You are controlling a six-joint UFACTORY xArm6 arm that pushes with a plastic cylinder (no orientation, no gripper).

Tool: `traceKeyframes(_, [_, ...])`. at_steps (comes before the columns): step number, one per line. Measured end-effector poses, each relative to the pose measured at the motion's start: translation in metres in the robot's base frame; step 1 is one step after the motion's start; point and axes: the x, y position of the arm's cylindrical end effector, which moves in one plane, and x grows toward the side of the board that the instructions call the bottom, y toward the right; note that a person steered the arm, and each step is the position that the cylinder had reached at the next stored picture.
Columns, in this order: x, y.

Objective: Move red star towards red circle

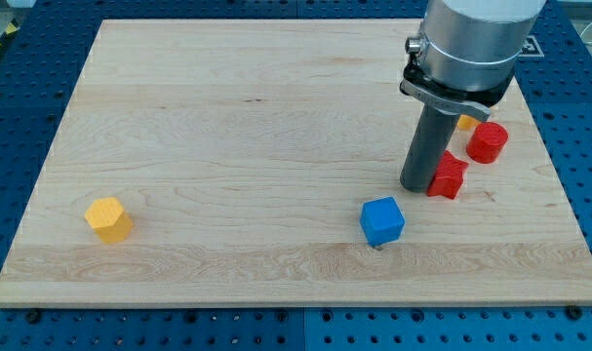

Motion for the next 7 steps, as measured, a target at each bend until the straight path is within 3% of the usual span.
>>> traceKeyframes(7, [-0.001,0.045])
